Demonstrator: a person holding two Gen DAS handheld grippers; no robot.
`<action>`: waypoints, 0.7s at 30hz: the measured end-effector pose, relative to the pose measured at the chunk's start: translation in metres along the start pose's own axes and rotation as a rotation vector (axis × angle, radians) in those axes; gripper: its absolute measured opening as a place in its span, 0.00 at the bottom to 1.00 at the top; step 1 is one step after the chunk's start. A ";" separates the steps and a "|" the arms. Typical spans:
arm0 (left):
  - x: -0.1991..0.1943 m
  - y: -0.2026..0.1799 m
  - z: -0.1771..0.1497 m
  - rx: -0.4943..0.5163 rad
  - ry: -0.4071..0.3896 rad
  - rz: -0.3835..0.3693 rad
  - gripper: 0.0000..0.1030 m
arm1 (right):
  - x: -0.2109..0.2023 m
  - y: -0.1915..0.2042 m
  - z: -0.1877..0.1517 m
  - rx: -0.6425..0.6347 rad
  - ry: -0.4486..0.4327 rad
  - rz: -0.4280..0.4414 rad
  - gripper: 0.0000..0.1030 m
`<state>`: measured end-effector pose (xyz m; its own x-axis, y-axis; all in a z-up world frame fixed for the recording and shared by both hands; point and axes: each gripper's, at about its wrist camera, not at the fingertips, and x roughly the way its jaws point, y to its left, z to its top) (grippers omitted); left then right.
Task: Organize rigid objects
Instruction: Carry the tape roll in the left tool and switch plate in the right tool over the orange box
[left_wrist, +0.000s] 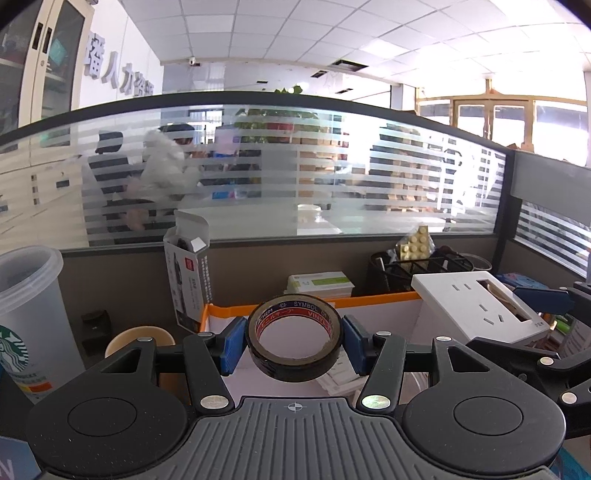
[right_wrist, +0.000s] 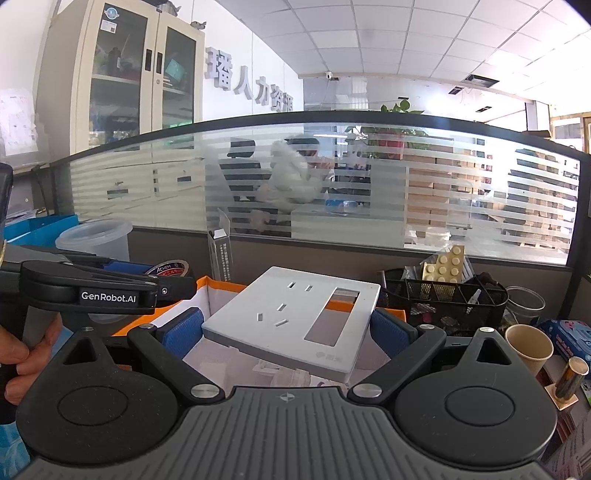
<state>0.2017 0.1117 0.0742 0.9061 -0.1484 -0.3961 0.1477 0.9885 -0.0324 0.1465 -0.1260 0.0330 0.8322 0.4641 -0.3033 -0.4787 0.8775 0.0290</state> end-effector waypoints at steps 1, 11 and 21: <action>0.002 0.001 0.000 0.000 0.001 0.000 0.52 | -0.002 0.001 -0.001 0.000 0.001 0.001 0.93; 0.026 0.006 -0.004 -0.006 0.040 0.023 0.52 | 0.033 -0.006 0.002 0.017 0.046 0.019 0.93; 0.049 0.012 -0.011 -0.016 0.086 0.037 0.52 | 0.055 -0.011 -0.001 0.017 0.088 0.024 0.93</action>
<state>0.2438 0.1163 0.0439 0.8733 -0.1088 -0.4749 0.1076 0.9937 -0.0300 0.1971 -0.1101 0.0149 0.7922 0.4736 -0.3849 -0.4931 0.8683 0.0536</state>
